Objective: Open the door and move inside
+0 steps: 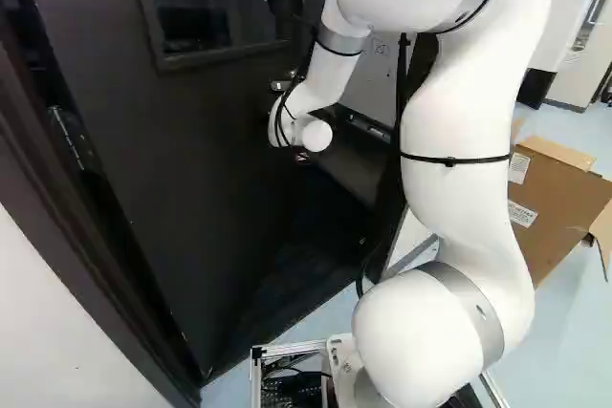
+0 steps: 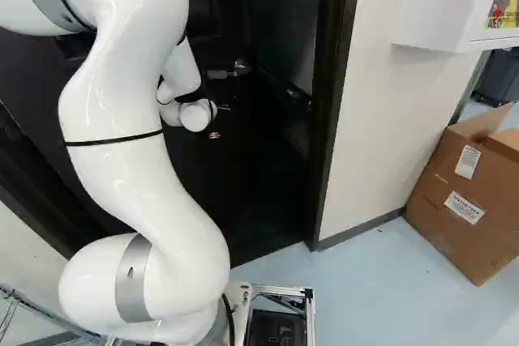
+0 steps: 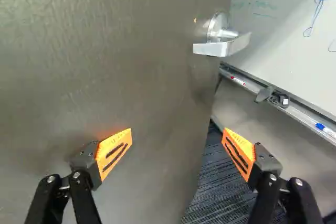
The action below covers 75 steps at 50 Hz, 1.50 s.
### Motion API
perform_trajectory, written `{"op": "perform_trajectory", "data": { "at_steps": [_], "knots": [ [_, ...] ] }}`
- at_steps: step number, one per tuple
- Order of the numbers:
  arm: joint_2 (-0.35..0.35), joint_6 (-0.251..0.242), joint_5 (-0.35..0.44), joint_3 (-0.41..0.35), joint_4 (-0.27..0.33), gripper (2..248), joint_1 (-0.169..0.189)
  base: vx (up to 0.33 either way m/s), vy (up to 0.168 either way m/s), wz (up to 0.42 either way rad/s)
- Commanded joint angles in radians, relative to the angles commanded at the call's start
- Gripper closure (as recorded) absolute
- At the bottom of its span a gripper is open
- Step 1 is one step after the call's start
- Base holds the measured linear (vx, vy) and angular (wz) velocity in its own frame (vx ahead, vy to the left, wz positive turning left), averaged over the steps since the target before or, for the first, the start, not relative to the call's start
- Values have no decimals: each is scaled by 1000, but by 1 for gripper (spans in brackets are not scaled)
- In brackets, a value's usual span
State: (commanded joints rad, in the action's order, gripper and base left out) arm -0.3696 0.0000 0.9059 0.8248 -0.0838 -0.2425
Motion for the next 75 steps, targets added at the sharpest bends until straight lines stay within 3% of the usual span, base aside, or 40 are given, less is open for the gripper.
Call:
{"op": "perform_trajectory", "data": {
  "at_steps": [75],
  "knots": [
    [-106,0,0,134,0,3,-191,0,0,0]
  ]
}}
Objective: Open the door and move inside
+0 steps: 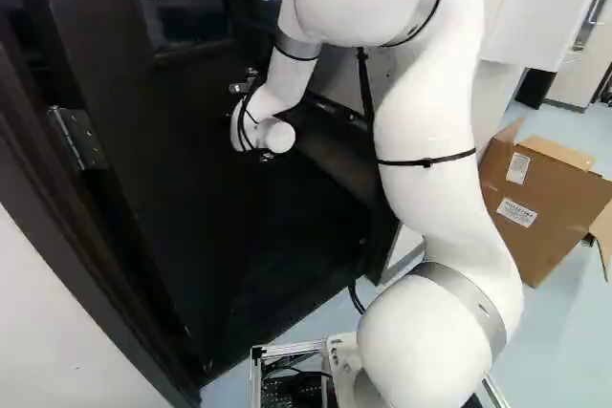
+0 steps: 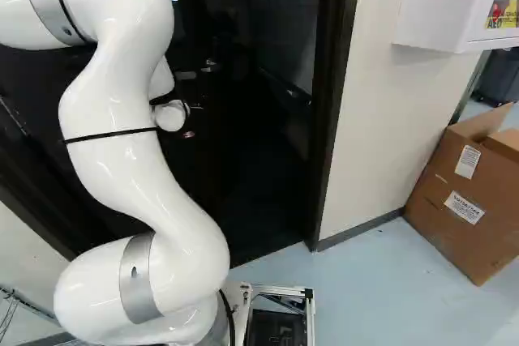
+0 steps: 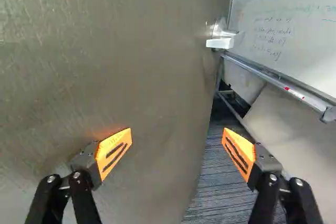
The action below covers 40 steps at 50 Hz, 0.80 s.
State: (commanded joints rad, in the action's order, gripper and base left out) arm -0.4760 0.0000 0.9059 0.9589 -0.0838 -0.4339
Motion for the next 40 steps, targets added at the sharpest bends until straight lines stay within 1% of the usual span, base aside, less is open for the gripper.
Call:
{"op": "perform_trajectory", "data": {
  "at_steps": [29,40],
  "knots": [
    [-57,0,0,75,0,3,-67,0,0,0],
    [-82,0,0,106,9,3,-91,0,0,0]
  ]
}}
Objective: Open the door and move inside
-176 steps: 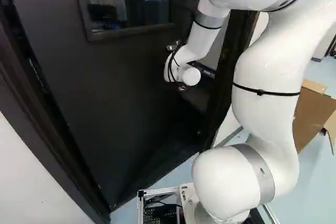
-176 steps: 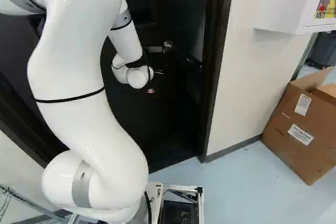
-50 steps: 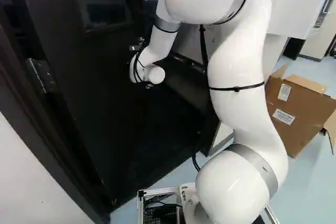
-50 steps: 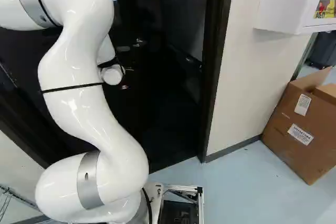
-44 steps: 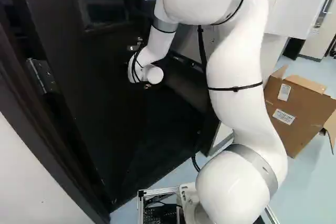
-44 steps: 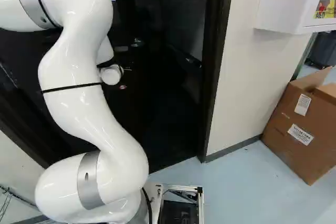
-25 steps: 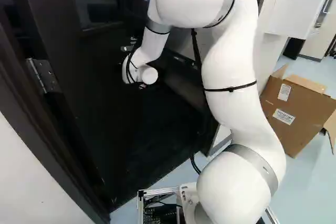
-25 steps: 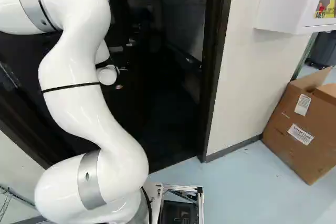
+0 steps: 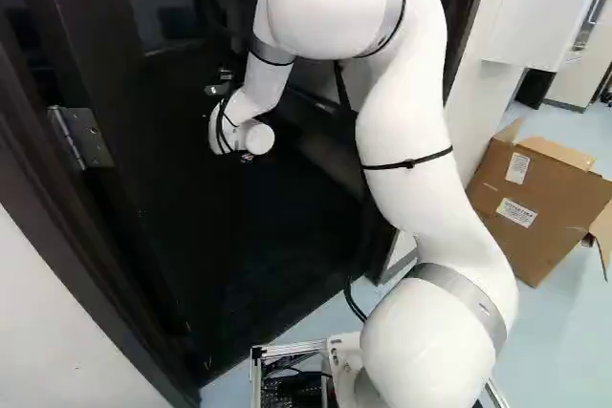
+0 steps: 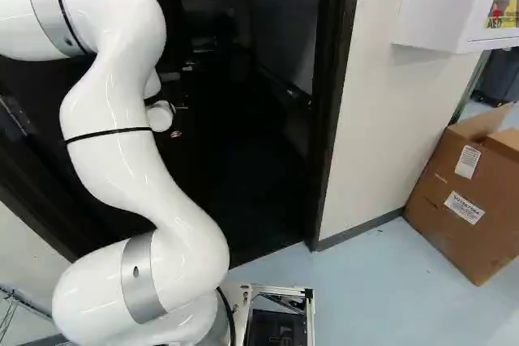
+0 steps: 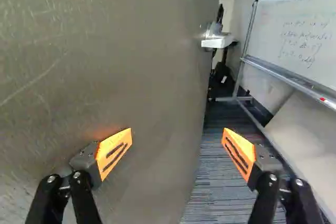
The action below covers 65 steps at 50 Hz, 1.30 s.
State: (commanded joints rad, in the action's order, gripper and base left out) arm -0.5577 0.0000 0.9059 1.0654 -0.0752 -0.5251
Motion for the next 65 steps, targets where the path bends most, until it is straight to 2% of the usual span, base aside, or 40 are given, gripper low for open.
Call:
{"op": "perform_trajectory", "data": {
  "at_steps": [45,56,65],
  "knots": [
    [-97,0,0,130,72,3,-99,0,0,0],
    [-102,0,0,137,107,3,-127,0,0,0],
    [-84,0,4,113,144,3,-146,0,0,0]
  ]
}}
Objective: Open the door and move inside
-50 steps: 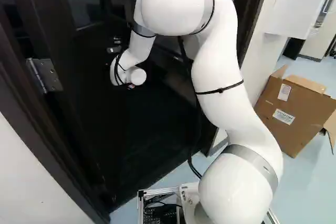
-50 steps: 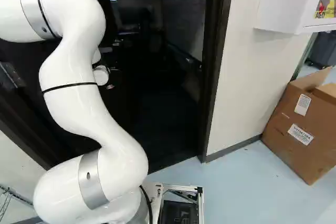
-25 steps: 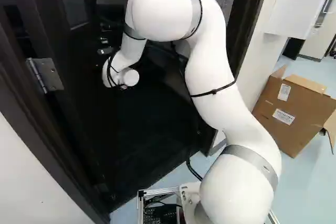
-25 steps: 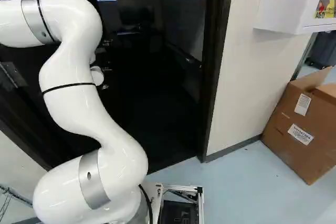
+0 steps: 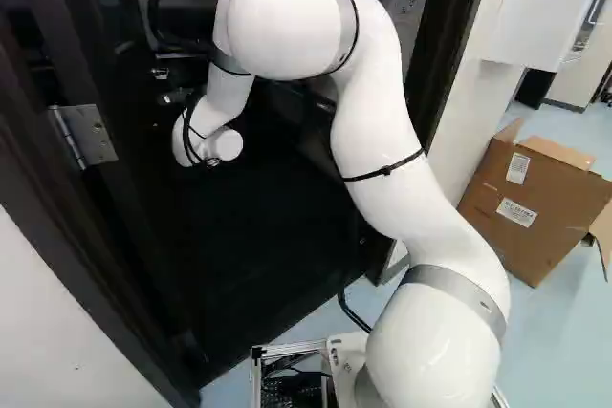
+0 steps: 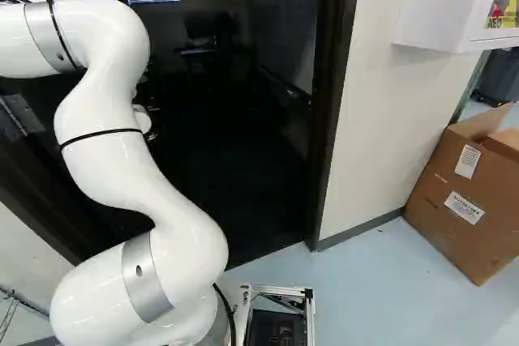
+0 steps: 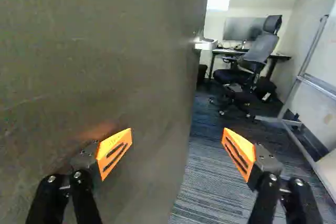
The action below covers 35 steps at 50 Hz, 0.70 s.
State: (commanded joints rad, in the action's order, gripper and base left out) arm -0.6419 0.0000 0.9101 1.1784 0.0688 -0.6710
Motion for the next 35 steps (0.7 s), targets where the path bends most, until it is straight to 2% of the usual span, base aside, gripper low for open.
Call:
{"op": "perform_trajectory", "data": {
  "at_steps": [22,35],
  "knots": [
    [61,0,25,-81,124,3,-28,0,0,0],
    [65,0,32,-87,142,3,-30,0,0,0]
  ]
}}
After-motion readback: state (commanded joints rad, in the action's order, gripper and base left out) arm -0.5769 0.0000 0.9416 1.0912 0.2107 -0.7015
